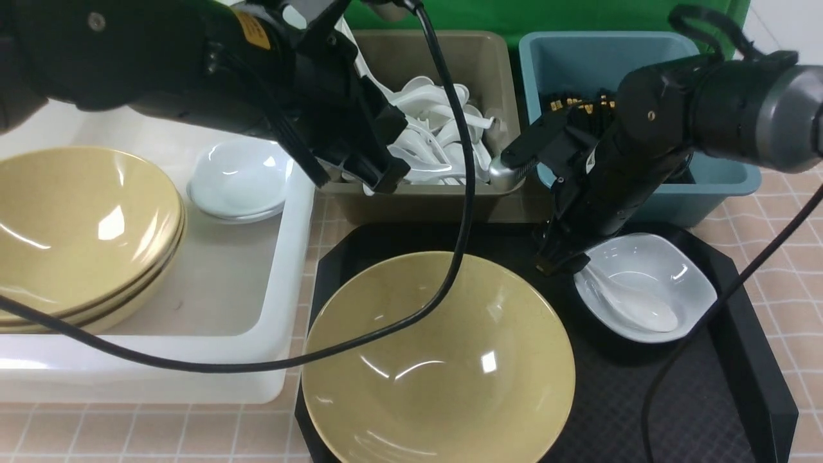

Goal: On brown table put chopsticks spoon bowls plates into blue grey white boxes.
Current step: 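Reach down and grasp the white spoon resting in the bowl with the right gripper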

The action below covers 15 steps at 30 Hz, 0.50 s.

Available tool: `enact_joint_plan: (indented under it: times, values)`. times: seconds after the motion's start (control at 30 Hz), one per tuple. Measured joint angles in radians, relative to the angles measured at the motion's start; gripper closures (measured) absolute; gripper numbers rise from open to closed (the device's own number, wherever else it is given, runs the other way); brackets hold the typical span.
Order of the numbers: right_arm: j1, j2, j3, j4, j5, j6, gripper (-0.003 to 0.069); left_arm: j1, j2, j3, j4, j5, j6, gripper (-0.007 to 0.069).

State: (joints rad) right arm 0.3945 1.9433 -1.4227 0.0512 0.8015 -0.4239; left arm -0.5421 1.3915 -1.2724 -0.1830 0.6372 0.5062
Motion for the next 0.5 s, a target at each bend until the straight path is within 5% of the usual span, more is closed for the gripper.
enact_joint_plan:
  times: [0.3,0.33,0.5]
  values:
    - [0.000,0.012,0.000,0.000,-0.004,0.005,0.0421,0.000,0.000,0.000,0.000,0.001,0.002,0.0620]
    - [0.000,0.009,0.000,-0.002,-0.003,0.011,0.0510,0.000,0.001,0.000,0.000,0.002,0.002,0.0620]
    - [0.000,-0.036,0.000,-0.003,0.026,0.024,0.0509,0.000,0.001,0.000,0.000,0.016,0.002,0.0620]
